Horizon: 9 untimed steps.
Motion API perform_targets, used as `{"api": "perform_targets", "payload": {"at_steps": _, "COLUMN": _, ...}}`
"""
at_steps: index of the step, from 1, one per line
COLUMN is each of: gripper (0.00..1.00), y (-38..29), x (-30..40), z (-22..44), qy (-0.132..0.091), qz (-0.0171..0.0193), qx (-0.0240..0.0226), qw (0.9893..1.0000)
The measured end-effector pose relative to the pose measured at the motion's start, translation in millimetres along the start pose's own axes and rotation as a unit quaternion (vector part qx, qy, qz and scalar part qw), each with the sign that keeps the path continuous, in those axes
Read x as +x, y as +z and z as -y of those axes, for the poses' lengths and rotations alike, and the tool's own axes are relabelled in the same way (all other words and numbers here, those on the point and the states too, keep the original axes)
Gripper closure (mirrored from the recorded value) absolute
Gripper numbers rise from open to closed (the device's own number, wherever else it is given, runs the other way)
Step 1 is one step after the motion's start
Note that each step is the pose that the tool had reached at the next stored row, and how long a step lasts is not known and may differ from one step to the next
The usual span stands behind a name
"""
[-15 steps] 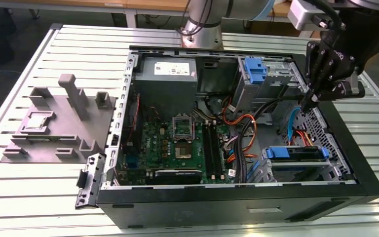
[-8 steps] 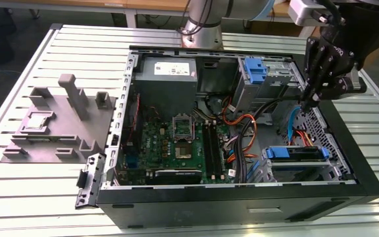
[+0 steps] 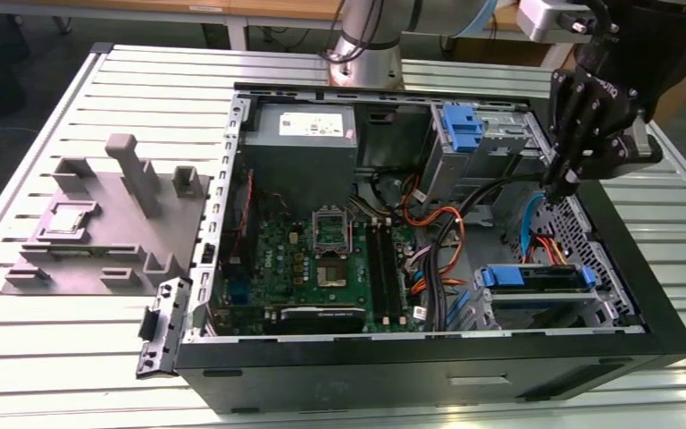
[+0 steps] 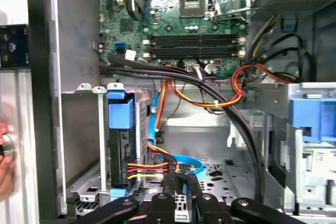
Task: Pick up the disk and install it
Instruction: 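Insert the second disk wire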
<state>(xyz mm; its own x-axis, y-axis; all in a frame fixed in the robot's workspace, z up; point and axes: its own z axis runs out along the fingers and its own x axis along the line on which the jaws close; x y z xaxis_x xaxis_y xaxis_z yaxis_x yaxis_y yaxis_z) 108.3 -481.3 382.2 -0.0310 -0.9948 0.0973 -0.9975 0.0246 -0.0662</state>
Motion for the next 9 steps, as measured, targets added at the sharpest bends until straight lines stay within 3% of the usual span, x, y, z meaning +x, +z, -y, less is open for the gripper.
{"api": "perform_targets", "payload": {"at_steps": 3, "gripper": 0.76, "y": 4.9, "x": -1.1, "z": -0.2, "qy": 0.0, "qz": -0.0037, "qx": 0.0001, "qw": 1.0}}
{"api": "perform_targets", "payload": {"at_steps": 9, "gripper": 0.76, "y": 15.6, "x": -2.2, "z": -0.5, "qy": 0.0, "qz": -0.0052, "qx": 0.0002, "qw": 1.0}}
